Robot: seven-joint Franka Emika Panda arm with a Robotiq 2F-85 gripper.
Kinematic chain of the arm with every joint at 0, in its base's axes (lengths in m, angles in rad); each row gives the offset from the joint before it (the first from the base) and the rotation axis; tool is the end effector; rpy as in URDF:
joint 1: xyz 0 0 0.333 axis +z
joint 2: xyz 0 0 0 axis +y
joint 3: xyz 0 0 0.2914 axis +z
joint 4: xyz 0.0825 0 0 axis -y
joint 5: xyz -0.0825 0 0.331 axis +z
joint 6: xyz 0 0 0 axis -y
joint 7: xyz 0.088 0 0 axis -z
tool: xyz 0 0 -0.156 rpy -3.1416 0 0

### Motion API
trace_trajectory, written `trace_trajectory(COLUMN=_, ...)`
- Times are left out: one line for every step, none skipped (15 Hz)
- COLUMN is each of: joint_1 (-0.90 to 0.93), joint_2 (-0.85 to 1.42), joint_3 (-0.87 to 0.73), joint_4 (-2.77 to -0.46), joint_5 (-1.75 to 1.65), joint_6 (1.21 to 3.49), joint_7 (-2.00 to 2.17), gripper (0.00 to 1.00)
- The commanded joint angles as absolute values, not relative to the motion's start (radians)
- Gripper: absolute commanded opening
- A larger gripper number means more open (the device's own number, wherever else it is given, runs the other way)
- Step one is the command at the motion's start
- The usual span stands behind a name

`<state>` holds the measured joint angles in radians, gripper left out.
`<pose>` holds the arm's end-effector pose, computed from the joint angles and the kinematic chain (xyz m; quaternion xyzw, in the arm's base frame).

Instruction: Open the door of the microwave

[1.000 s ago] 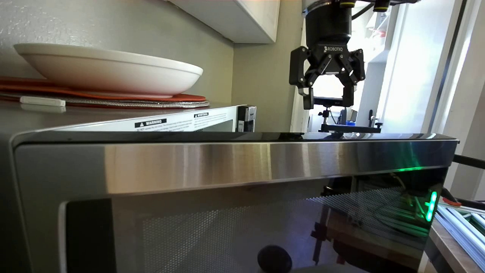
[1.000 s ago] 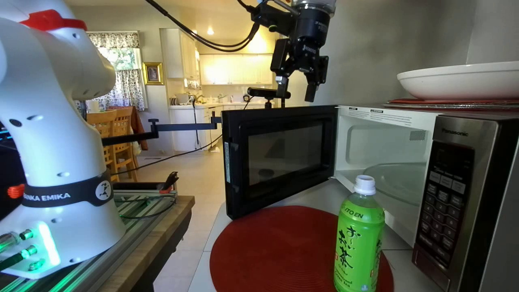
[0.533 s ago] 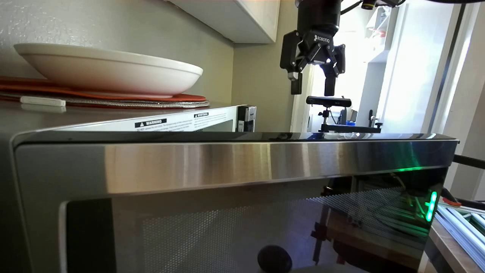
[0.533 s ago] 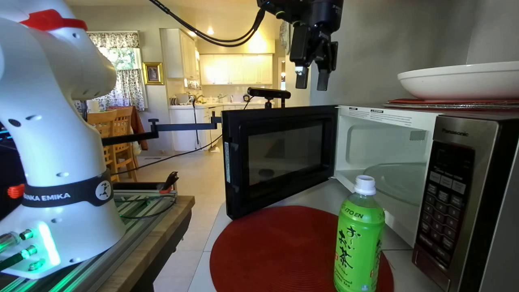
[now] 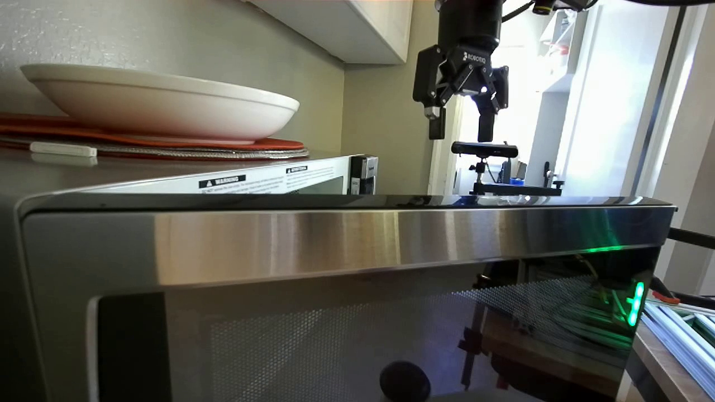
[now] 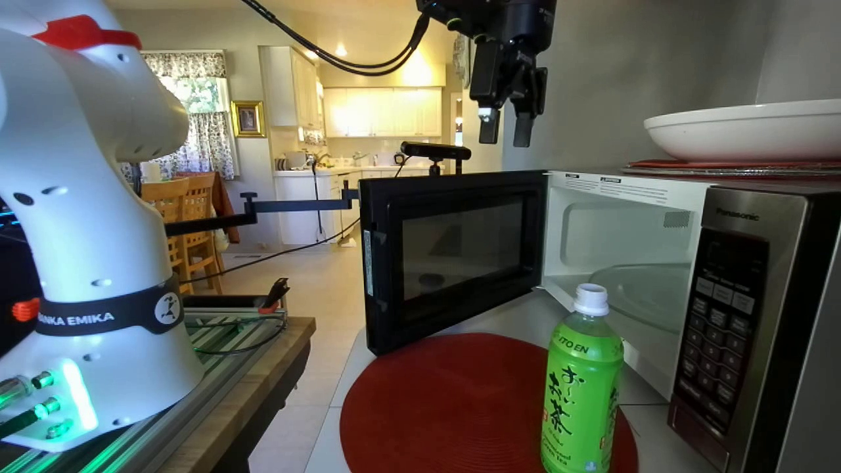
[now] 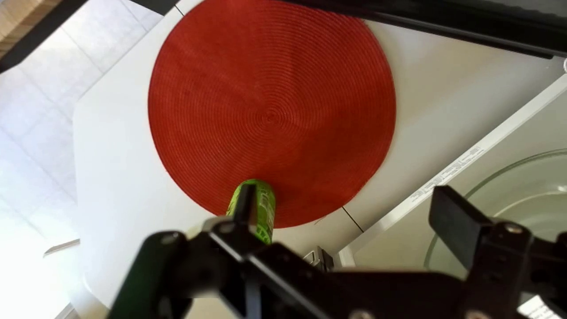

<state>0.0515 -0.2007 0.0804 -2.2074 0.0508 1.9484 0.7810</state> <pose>0.4319 0.0636 0.4089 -0.9437 0.3292 0.0331 0.0008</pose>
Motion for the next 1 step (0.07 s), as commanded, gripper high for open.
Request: trace_trajectory(joint_1=0.041, joint_2=-0.201, joint_3=0.09, joint_4=-2.206, joint_5=0.053, joint_6=1.946, joint_7=0.779, gripper=1.0)
